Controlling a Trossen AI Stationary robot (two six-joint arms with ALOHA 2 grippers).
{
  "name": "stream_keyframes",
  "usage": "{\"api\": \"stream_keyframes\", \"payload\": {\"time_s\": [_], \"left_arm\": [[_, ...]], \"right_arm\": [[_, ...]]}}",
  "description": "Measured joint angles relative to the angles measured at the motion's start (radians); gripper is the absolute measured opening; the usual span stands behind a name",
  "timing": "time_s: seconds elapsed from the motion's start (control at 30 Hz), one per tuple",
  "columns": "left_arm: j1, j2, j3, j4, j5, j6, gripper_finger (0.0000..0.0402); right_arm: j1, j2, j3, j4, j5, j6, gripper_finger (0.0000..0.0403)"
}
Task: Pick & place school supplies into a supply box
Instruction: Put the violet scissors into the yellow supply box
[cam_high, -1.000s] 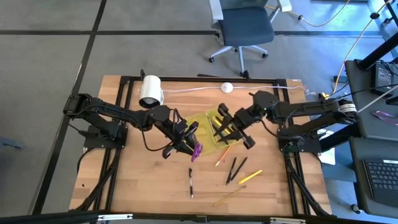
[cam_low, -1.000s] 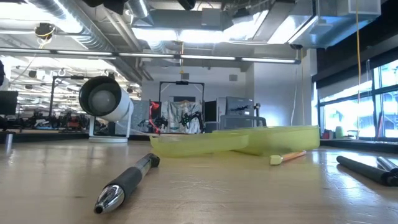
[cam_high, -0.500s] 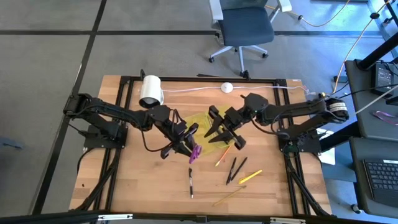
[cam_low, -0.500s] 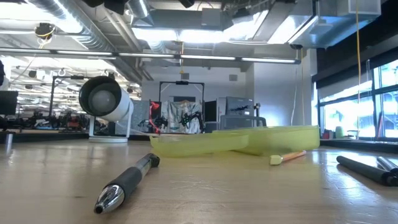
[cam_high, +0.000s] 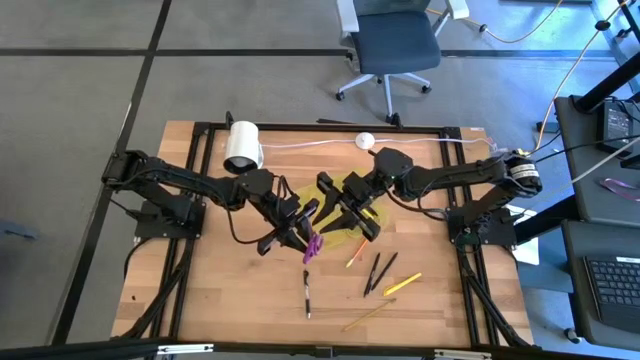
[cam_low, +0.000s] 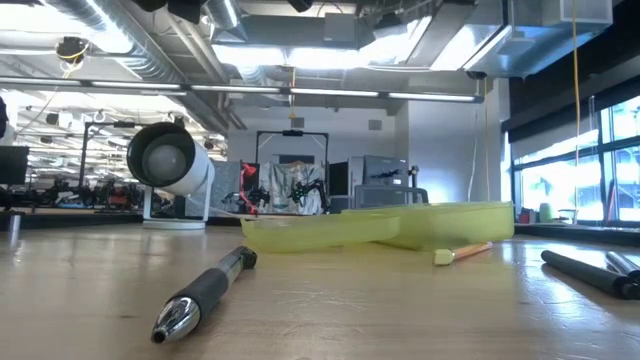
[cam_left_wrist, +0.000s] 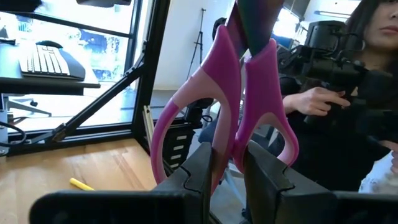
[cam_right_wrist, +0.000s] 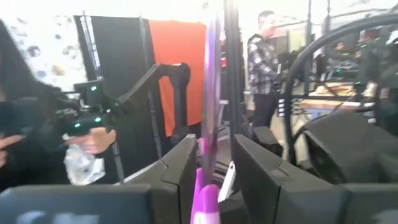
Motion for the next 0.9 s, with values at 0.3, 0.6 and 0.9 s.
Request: {"api": "stream_keyframes", "payload": {"time_s": [0.3, 0.6, 0.9], "left_arm": [[0.003, 0.001, 0.0, 0.001, 0.022, 0.0, 0.0057], [0.004, 0.001, 0.0, 0.003, 0.05, -0.002, 0.0057], [0.034, 0.001, 0.0, 0.003, 0.062, -0.006, 0.0057]], "right_arm": [[0.028, 0.07, 0.066, -0.002, -0.048, 0.024, 0.011], [0.032, 0.068, 0.069, -0.003, -0.07, 0.047, 0.011], [0.039, 0.067, 0.069, -0.011, -0.086, 0.02, 0.011]]}}
